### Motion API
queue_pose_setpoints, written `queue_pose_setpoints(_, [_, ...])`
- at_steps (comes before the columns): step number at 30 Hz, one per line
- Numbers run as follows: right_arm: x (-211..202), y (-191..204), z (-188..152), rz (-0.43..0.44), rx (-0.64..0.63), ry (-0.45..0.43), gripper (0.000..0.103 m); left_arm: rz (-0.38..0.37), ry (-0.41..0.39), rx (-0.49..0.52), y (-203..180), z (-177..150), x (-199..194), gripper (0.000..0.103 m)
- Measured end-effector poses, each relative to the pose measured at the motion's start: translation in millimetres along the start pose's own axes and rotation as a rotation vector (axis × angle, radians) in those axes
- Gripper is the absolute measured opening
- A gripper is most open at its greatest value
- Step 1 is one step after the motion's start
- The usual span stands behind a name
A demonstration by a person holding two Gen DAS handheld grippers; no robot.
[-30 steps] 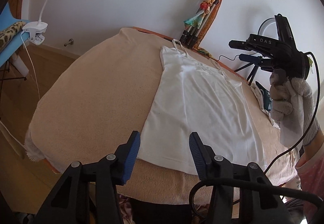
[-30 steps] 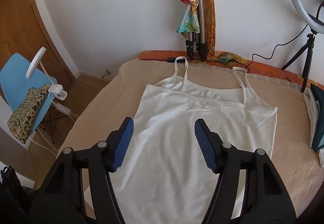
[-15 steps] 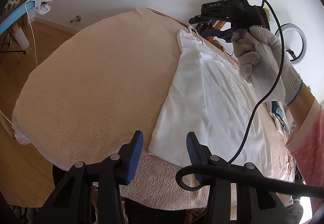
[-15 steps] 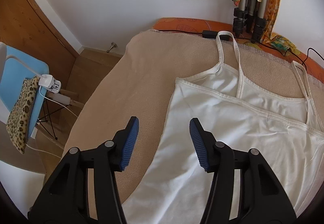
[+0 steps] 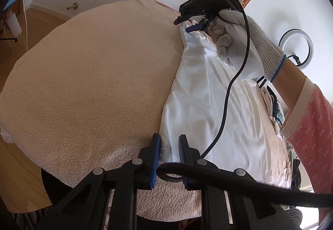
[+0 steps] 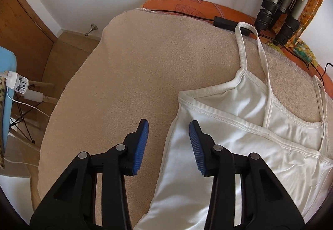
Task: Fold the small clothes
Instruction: 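Grasp one side edge of the white tank top with both grippers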
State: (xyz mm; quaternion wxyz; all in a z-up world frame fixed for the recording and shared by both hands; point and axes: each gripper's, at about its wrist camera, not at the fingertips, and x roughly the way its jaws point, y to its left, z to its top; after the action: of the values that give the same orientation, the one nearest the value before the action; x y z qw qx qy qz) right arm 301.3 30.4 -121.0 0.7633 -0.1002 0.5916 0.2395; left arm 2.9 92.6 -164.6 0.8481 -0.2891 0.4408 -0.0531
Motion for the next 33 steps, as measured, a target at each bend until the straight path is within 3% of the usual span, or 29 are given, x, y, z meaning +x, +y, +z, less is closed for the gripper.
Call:
queue_pose_setpoints(4, [9, 4, 0, -0.047, -0.015, 0.012, 0.033, 0.02, -0.012, 0.024, -1, 0, -1, 0.011])
queue_pose_setpoints(8, [8, 7, 0, -0.066, -0.029, 0.004, 0.033, 0.018, -0.013, 0.007, 4, 1, -2, 0.011])
queue_pose_setpoints(10, [9, 7, 1, -0.067, -0.033, 0.005, 0.033, 0.012, -0.015, 0.016, 3, 0, -5, 0.02])
queue_pose_setpoints(12, [9, 7, 1, -0.066, -0.038, 0.002, 0.033, 0.029, -0.023, 0.031, 0, 0, -5, 0.037])
queue_pose_setpoints(15, [8, 8, -2, -0.073, -0.045, -0.01, 0.032, 0.036, -0.022, 0.037, 1, 0, -4, 0.038])
queue_pose_setpoints(19, [9, 11, -1, -0.083, -0.051, -0.011, 0.032, 0.045, -0.025, 0.039, 0, 0, -2, 0.028])
queue_pose_setpoints(21, [10, 12, 0, -0.084, -0.051, -0.015, 0.031, 0.036, -0.017, 0.048, -1, 1, 0, 0.012])
queue_pose_setpoints(22, [11, 13, 1, -0.086, -0.052, -0.018, 0.03, 0.03, -0.012, 0.05, -1, 1, 2, 0.009])
queue_pose_setpoints(24, [10, 12, 0, -0.095, -0.056, -0.027, 0.023, 0.013, -0.018, 0.055, -3, 0, 3, 0.004])
queue_pose_setpoints(28, [8, 1, 3, -0.068, -0.032, -0.028, 0.007, -0.008, -0.041, 0.076, -11, 1, -2, 0.002])
queue_pose_setpoints(33, [-5, -28, 4, 0.046, 0.065, -0.058, 0.005, -0.041, -0.077, 0.114, -26, 1, -13, 0.002])
